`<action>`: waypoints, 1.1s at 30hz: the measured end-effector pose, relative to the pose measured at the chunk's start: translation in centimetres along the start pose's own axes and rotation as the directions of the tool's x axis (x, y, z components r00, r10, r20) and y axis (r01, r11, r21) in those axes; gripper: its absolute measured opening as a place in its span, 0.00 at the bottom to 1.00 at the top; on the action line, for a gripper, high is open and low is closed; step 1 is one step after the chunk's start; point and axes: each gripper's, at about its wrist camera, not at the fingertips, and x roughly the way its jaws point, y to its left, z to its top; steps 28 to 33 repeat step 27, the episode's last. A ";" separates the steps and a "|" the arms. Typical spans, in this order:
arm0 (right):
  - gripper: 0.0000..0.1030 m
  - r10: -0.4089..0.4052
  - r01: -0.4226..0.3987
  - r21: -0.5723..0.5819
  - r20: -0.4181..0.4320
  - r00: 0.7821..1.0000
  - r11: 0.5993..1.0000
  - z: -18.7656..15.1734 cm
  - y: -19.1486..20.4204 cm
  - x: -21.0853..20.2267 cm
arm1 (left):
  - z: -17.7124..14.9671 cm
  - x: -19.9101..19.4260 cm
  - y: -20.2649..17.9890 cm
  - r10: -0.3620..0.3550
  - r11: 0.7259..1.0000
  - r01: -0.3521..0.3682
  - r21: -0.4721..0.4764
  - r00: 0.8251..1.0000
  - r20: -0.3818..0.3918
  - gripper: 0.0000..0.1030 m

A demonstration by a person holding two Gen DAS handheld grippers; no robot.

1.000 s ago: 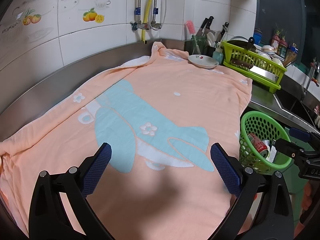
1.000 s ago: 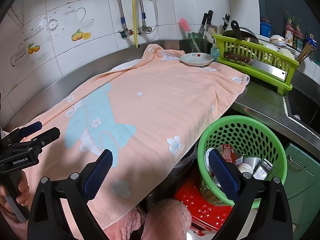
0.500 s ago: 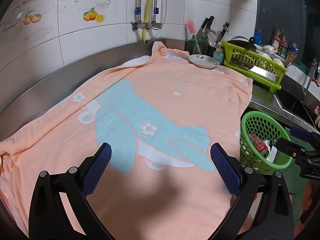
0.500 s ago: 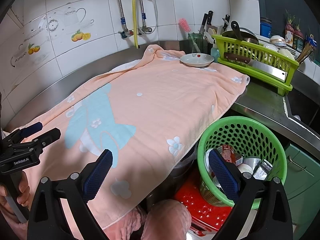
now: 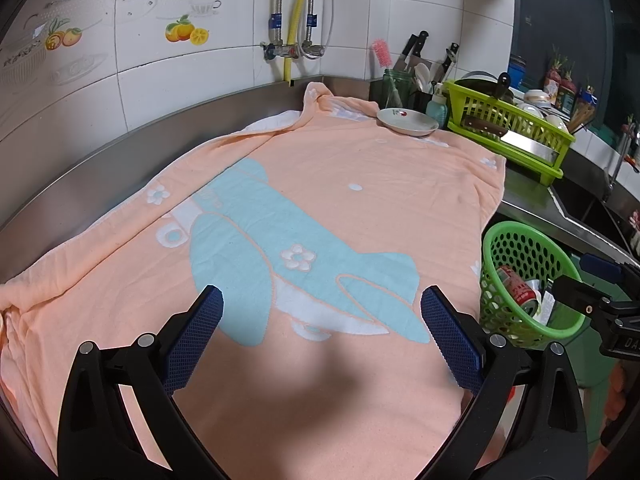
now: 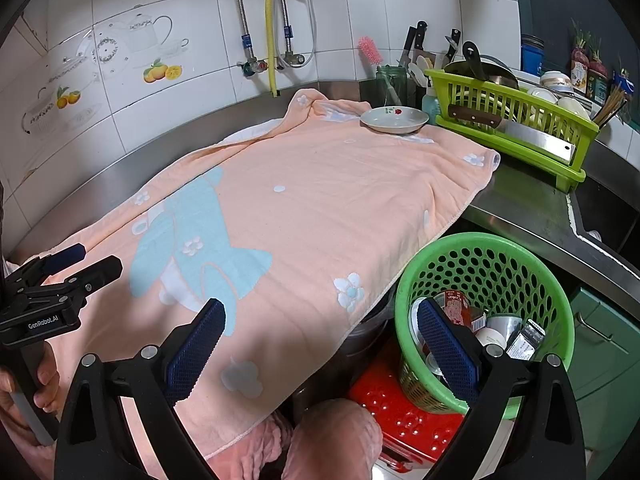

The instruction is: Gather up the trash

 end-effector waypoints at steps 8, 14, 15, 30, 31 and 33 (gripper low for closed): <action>0.91 -0.001 0.001 0.000 0.001 1.000 1.000 0.0 0.0 0.0 | -0.2 0.1 -0.3 0.002 1.000 -0.002 0.006 1.000 -0.002 0.95; 0.91 0.004 -0.004 0.000 0.001 1.000 1.000 0.0 0.0 0.0 | -0.3 0.1 -0.5 0.002 1.000 -0.002 0.012 1.000 0.002 0.95; 0.91 0.004 -0.004 0.000 0.002 1.000 1.000 -0.1 0.0 0.0 | -0.2 0.1 -0.5 0.003 1.000 -0.003 0.012 1.000 0.000 0.95; 0.91 0.012 -0.012 -0.005 -0.005 1.000 1.000 -0.2 0.3 0.5 | -0.2 0.2 0.1 -0.001 1.000 0.000 -0.010 1.000 -0.009 0.95; 0.91 0.012 -0.012 -0.005 -0.005 1.000 1.000 -0.2 0.3 0.5 | -0.2 0.2 0.1 -0.001 1.000 0.000 -0.010 1.000 -0.009 0.95; 0.91 0.012 -0.012 -0.005 -0.005 1.000 1.000 -0.2 0.3 0.5 | -0.2 0.2 0.1 -0.001 1.000 0.000 -0.010 1.000 -0.009 0.95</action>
